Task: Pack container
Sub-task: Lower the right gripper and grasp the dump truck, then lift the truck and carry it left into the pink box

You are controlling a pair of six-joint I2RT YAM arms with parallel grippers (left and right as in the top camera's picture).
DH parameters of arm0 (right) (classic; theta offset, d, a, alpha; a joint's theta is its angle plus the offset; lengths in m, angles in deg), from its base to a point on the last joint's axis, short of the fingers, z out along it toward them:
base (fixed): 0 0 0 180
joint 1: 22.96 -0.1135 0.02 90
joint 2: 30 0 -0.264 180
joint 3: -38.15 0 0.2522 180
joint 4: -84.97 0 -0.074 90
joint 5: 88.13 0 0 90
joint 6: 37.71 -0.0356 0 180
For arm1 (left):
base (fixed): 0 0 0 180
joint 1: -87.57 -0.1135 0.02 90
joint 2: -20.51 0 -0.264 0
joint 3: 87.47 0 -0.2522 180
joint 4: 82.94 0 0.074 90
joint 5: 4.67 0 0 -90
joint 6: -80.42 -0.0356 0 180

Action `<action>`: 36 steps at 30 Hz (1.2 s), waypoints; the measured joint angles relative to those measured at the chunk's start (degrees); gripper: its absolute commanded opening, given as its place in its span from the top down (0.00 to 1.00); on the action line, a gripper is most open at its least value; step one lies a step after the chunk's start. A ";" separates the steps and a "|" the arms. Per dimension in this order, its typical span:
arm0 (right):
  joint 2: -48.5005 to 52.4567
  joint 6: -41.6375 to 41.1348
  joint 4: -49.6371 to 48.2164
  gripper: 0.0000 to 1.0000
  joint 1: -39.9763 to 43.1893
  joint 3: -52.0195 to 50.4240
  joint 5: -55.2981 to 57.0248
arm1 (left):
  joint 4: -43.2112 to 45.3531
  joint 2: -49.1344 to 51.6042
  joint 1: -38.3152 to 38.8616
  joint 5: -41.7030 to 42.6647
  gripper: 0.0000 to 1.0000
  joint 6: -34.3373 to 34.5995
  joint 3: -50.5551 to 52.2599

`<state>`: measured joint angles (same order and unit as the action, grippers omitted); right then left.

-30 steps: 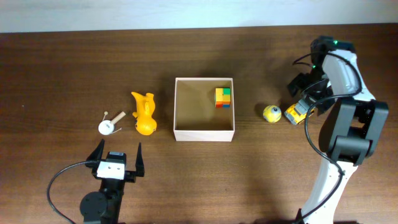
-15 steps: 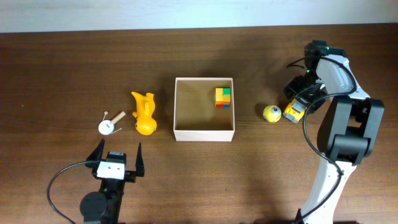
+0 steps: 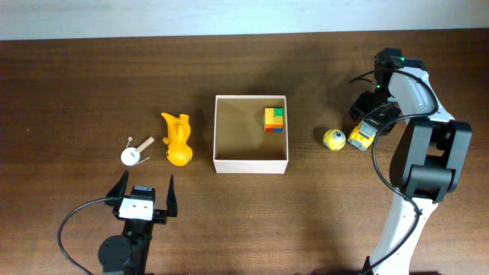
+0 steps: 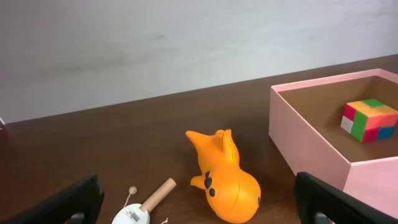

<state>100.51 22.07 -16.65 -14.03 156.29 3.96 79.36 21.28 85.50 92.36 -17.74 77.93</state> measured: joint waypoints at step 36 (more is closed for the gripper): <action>-0.04 18.71 6.12 0.51 -0.24 6.49 -13.11 | 0.02 0.00 0.00 0.00 0.01 0.00 0.00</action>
<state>100.47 40.78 -10.53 -14.27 162.78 -9.16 79.38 21.28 85.50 92.36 -17.74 77.93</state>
